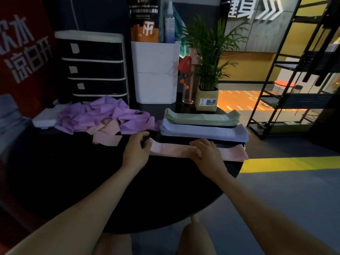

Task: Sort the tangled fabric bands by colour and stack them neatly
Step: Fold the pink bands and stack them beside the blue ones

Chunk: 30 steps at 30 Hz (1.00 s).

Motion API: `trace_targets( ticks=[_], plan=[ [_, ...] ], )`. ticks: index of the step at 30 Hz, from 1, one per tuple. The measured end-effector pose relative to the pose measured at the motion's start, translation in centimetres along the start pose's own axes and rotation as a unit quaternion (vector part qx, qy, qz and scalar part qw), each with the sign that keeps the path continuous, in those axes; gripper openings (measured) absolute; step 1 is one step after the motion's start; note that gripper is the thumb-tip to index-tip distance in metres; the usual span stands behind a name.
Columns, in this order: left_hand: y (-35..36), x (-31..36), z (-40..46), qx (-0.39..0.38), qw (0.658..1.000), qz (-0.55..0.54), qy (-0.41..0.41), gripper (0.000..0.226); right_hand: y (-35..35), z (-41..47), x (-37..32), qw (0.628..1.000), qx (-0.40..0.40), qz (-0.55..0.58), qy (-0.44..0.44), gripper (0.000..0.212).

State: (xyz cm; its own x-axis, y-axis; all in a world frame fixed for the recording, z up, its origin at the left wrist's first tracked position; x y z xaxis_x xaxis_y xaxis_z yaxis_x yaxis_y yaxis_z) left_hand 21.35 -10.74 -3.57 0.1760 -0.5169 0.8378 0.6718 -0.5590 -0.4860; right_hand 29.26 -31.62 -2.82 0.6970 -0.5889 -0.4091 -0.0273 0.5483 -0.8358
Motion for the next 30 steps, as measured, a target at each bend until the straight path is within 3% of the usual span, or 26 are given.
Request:
trace_targets(
  ticks=[9,17,21,27,30],
  plan=[
    [-8.0,-1.9,1.0,0.055,0.996,0.071,-0.007,0.019,3.2,5.7,-9.2,0.993,-0.026,0.098,-0.061,0.031],
    [-13.3,-5.5,2.0,0.087,0.991,0.101,-0.032,0.021,8.6,9.2,-17.0,0.982,-0.089,0.106,-0.125,0.035],
    [-14.6,-7.0,2.4,0.082,0.989,0.114,-0.048,0.028,11.4,10.1,-18.5,0.98,-0.123,0.091,-0.125,0.036],
    [-15.0,-8.3,3.4,0.086,0.989,0.098,-0.075,0.026,13.2,11.7,-19.5,0.985,-0.103,0.1,-0.099,0.035],
    [-14.9,-8.5,3.5,0.088,0.99,0.08,-0.075,0.026,14.1,12.2,-19.9,0.984,-0.125,0.053,-0.116,0.032]
  ],
)
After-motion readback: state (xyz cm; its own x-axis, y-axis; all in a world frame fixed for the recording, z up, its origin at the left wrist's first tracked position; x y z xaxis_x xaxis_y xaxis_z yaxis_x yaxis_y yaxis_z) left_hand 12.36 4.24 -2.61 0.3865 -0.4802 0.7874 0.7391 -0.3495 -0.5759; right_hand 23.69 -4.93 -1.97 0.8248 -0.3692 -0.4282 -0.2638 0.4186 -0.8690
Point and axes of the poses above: each hand's wrist, its own z-axis towards the middle knuckle, its own y-axis out of the palm, x = y × z, the point moved 4 cm from there along z, towards the middle knuckle, and after that the axes turned 5 degrees about -y, right-handed, at the moved point
